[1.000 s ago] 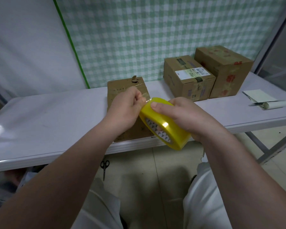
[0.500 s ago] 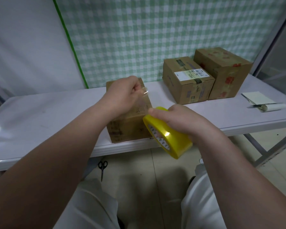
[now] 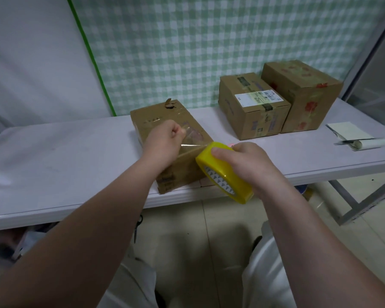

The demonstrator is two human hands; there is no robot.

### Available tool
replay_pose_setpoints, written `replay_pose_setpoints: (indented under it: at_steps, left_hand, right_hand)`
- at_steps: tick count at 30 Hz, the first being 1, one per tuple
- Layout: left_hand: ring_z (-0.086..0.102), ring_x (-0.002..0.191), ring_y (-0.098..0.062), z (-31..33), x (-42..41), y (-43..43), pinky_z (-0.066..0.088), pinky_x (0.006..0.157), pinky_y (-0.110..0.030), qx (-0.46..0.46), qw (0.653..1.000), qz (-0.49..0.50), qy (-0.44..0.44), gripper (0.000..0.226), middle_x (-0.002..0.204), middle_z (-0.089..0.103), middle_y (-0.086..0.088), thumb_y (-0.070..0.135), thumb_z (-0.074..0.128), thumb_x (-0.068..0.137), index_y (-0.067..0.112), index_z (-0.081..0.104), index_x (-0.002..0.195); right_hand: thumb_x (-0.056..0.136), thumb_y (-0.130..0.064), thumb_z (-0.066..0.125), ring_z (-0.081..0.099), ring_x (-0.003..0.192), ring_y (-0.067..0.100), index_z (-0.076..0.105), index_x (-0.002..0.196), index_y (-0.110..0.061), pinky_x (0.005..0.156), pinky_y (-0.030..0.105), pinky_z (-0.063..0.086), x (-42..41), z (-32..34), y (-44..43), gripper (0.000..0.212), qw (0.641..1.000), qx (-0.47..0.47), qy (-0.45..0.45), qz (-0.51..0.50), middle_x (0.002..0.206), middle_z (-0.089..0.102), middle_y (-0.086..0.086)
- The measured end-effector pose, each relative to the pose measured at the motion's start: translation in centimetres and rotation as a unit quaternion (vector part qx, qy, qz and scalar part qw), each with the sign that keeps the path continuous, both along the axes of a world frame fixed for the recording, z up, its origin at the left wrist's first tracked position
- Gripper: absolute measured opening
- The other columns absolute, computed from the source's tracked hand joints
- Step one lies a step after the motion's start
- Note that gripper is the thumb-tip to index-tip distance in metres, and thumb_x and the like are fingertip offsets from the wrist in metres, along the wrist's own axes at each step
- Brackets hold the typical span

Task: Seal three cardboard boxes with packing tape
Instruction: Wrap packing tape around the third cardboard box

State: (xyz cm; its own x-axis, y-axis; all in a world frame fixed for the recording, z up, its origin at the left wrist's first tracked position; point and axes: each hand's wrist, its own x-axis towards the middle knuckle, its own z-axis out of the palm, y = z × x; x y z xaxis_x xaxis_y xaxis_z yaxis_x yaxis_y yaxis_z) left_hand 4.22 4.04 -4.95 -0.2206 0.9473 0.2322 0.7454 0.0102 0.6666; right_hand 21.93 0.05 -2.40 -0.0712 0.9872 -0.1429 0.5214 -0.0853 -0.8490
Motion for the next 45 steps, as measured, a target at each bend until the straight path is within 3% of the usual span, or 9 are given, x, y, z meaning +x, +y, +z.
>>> replay_pose_setpoints:
  at_steps: [4, 10, 17, 21, 25, 30, 38, 41, 45]
  left_hand:
    - [0.044, 0.067, -0.006, 1.1, 0.9, 1.3, 0.032, 0.057, -0.022, 0.001, 0.999, 0.018, -0.027, 0.021, 0.074, 0.050, 0.008, 0.033, 0.050, 0.097, 0.015, 0.056, 0.085]
    - [0.038, 0.060, -0.005, 2.8, 0.8, 3.0, 0.029, 0.054, -0.026, 0.023, 0.995, -0.031, 0.087, 0.024, 0.066, 0.043, 0.008, 0.027, 0.052, 0.097, 0.014, 0.049, 0.077]
    - [0.038, 0.060, -0.008, 2.6, 0.8, 4.3, 0.028, 0.061, -0.029, 0.043, 0.990, -0.054, 0.126, 0.033, 0.066, 0.043, 0.006, 0.024, 0.053, 0.096, 0.020, 0.041, 0.066]
    - [0.040, 0.064, -0.013, 2.5, 0.6, 5.0, 0.032, 0.063, -0.030, 0.043, 0.990, -0.050, 0.122, 0.027, 0.066, 0.045, 0.006, 0.025, 0.053, 0.095, 0.019, 0.045, 0.070]
    - [0.042, 0.065, -0.010, 1.9, 0.3, 5.4, 0.032, 0.061, -0.030, 0.003, 0.990, -0.053, 0.134, 0.030, 0.069, 0.045, 0.008, 0.032, 0.053, 0.095, 0.025, 0.043, 0.068]
    - [0.045, 0.071, -0.015, 1.3, -0.1, 5.7, 0.039, 0.079, -0.039, -0.034, 0.985, -0.059, 0.158, 0.030, 0.070, 0.048, 0.008, 0.036, 0.050, 0.095, 0.027, 0.042, 0.069]
    - [0.043, 0.090, -0.017, 0.6, 0.1, 6.1, 0.033, 0.092, -0.044, -0.039, 0.981, -0.059, 0.181, 0.025, 0.076, 0.048, 0.010, 0.041, 0.044, 0.098, 0.026, 0.046, 0.077]
    - [0.041, 0.093, -0.018, 0.3, 0.1, 6.1, 0.032, 0.092, -0.044, -0.045, 0.978, -0.062, 0.193, 0.025, 0.083, 0.052, 0.005, 0.040, 0.042, 0.099, 0.022, 0.049, 0.083]
    - [0.040, 0.093, -0.018, -0.2, 0.2, 6.2, 0.029, 0.085, -0.040, -0.037, 0.977, -0.057, 0.200, 0.026, 0.084, 0.052, 0.004, 0.040, 0.041, 0.099, 0.020, 0.050, 0.084]
  right_hand:
    - [0.064, -0.061, 0.060, 0.066, 0.086, 0.035, 0.065, 0.098, 0.003, 0.080, 0.052, 0.054, 0.7, 0.3, 0.3, 0.072, 1.000, 0.019, 0.001, -0.010, 0.096, 0.068, 0.021]
    - [0.084, -0.059, 0.058, 0.065, 0.088, 0.031, 0.065, 0.104, 0.002, 0.083, 0.049, 0.054, 1.1, 0.0, 1.2, 0.064, 0.999, 0.039, -0.016, 0.003, 0.098, 0.068, 0.017]
    - [0.088, -0.061, 0.048, 0.060, 0.089, 0.028, 0.067, 0.097, -0.004, 0.084, 0.042, 0.052, 1.7, -0.1, 1.8, 0.061, 0.995, 0.036, -0.089, -0.007, 0.093, 0.064, 0.011]
    - [0.089, -0.062, 0.046, 0.057, 0.082, 0.024, 0.063, 0.088, -0.004, 0.070, 0.034, 0.045, 1.9, -0.4, 2.1, 0.060, 0.994, 0.025, -0.106, -0.006, 0.084, 0.059, 0.007]
    - [0.089, -0.058, 0.048, 0.057, 0.084, 0.025, 0.060, 0.090, -0.004, 0.072, 0.035, 0.045, 1.7, -1.2, 2.2, 0.055, 0.997, 0.007, -0.073, -0.004, 0.085, 0.058, 0.008]
    - [0.087, -0.044, 0.051, 0.047, 0.067, 0.021, 0.047, 0.084, -0.009, 0.056, 0.029, 0.032, 1.3, -2.3, 2.4, 0.036, 0.998, -0.018, -0.050, -0.020, 0.070, 0.047, 0.004]
    - [0.088, -0.047, 0.048, 0.049, 0.075, 0.022, 0.047, 0.096, -0.012, 0.055, 0.028, 0.031, 1.2, -2.9, 2.9, 0.035, 0.997, -0.007, -0.078, -0.016, 0.070, 0.044, -0.001]
    - [0.089, -0.048, 0.047, 0.043, 0.073, 0.020, 0.032, 0.097, -0.020, 0.052, 0.027, 0.027, 1.2, -3.2, 3.0, 0.033, 0.996, -0.005, -0.091, -0.008, 0.067, 0.032, -0.005]
    - [0.089, -0.048, 0.048, 0.042, 0.066, 0.017, 0.029, 0.099, -0.020, 0.051, 0.027, 0.027, 1.2, -3.6, 3.2, 0.034, 0.996, -0.007, -0.091, -0.013, 0.065, 0.038, -0.002]
